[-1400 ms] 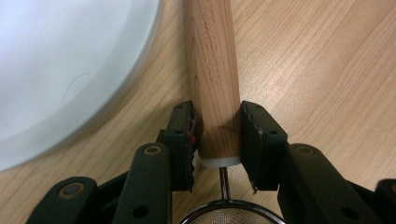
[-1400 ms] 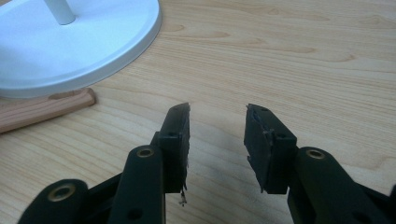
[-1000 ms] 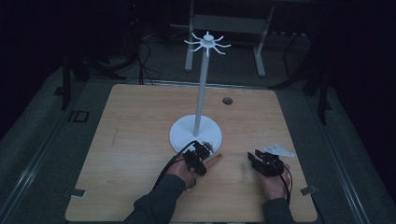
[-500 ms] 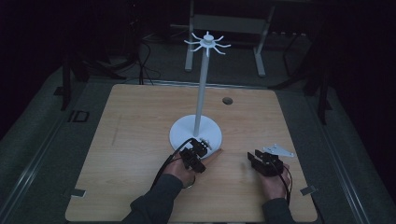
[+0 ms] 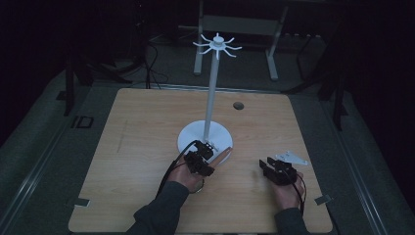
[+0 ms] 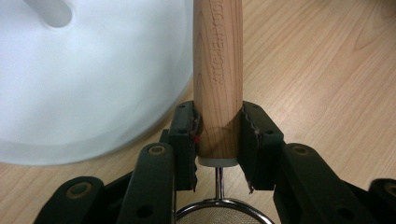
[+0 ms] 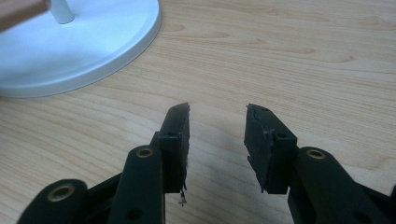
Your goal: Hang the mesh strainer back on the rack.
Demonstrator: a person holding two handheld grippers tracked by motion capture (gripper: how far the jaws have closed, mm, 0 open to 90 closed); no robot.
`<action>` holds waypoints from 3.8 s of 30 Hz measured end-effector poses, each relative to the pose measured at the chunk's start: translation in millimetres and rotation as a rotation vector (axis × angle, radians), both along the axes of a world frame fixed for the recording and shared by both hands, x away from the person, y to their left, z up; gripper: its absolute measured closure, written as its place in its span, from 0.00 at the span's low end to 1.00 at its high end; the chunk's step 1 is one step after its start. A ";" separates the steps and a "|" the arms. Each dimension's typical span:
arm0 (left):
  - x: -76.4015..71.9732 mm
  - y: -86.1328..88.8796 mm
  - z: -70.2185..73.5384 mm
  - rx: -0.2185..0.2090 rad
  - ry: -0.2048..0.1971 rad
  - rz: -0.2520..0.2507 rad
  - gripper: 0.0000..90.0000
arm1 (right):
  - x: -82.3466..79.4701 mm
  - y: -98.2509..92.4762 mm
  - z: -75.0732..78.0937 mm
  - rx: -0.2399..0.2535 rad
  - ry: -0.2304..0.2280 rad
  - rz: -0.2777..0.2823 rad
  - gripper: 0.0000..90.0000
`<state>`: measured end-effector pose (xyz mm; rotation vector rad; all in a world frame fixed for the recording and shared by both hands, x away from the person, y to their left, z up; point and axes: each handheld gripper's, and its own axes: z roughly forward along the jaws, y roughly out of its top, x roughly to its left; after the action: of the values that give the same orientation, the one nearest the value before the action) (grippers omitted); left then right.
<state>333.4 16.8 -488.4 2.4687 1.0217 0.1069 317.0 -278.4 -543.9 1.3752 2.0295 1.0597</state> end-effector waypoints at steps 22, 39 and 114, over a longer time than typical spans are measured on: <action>1.6 19.0 22.5 -0.092 -0.119 0.062 0.77 | 0.3 -1.4 -1.5 -0.009 -0.004 -0.009 0.66; -2.5 28.4 41.8 -0.178 -0.231 0.113 0.77 | 0.2 -2.0 -1.7 -0.007 -0.002 -0.018 0.65; -15.3 55.8 99.7 -0.443 -0.462 0.344 0.77 | 2.1 -4.3 -4.5 -0.008 0.004 -0.044 0.54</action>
<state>318.0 72.6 -388.7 1.7445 1.1050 0.4810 319.0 -282.6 -548.4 1.4127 1.9945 1.0300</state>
